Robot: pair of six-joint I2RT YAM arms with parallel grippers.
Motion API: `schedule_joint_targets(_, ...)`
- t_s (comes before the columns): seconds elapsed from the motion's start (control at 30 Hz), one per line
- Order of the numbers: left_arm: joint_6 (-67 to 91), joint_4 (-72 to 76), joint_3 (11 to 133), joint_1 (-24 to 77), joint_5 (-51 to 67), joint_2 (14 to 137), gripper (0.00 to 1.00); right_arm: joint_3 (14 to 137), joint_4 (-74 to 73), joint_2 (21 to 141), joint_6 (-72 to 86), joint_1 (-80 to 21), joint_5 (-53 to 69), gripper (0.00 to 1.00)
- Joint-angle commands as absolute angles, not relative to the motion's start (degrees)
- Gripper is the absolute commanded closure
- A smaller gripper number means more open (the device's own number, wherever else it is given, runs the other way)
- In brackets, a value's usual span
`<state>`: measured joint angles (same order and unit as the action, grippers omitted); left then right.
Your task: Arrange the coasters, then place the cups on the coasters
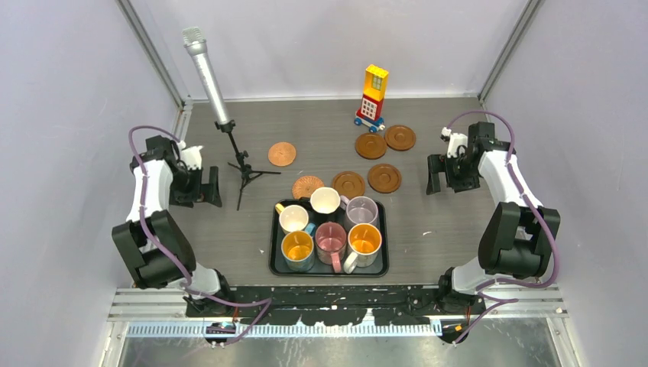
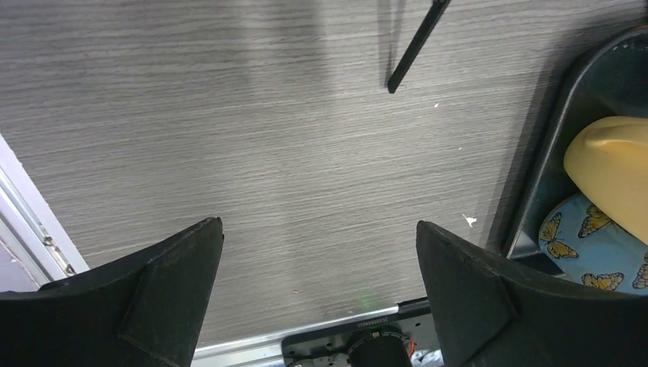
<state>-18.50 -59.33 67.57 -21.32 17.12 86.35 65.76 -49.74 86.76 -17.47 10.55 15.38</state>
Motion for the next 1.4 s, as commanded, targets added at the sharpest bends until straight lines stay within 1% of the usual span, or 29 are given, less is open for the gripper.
schedule_joint_targets(0.0, -19.7, -56.0, 65.7, -19.2, 18.7, 79.9, 0.00, 66.3, -49.6, 84.0, -17.8, 10.4, 16.2, 0.04)
schedule_joint_targets(0.17, -19.5, -52.9, 62.8, -13.9, 18.5, 78.5, 0.00, 67.1, -49.9, 85.3, -17.1, 10.3, 16.6, 0.04)
schedule_joint_targets(0.33, -15.1, -41.5, 56.0, -8.7, 18.4, 73.6, 0.00, 68.5, -50.5, 86.4, -16.8, 10.3, 16.6, 0.04)
schedule_joint_targets(0.47, -9.4, -35.8, 54.0, -4.5, 16.5, 74.6, 0.00, 68.8, -50.4, 86.5, -16.5, 10.3, 16.8, 0.04)
schedule_joint_targets(0.63, -2.9, -29.6, 53.4, -3.8, 16.3, 77.4, 0.00, 68.8, -50.6, 86.3, -16.8, 10.3, 16.1, 0.04)
schedule_joint_targets(0.77, -1.3, -24.4, 50.7, -3.3, 16.2, 77.5, 0.01, 68.6, -50.7, 86.0, -17.2, 10.2, 15.4, 0.04)
schedule_joint_targets(0.97, 0.5, -19.8, 49.1, -3.1, 12.4, 78.5, 0.03, 68.1, -50.8, 85.4, -17.3, 10.3, 14.9, 0.04)
schedule_joint_targets(1.13, 3.4, -12.8, 46.4, -2.9, 10.5, 78.4, 0.04, 68.1, -50.9, 85.9, -17.2, 10.3, 14.9, 0.04)
schedule_joint_targets(1.37, 5.1, -5.0, 45.5, -2.3, 6.1, 82.7, 0.08, 69.7, -51.2, 87.4, -17.0, 10.3, 14.7, 0.04)
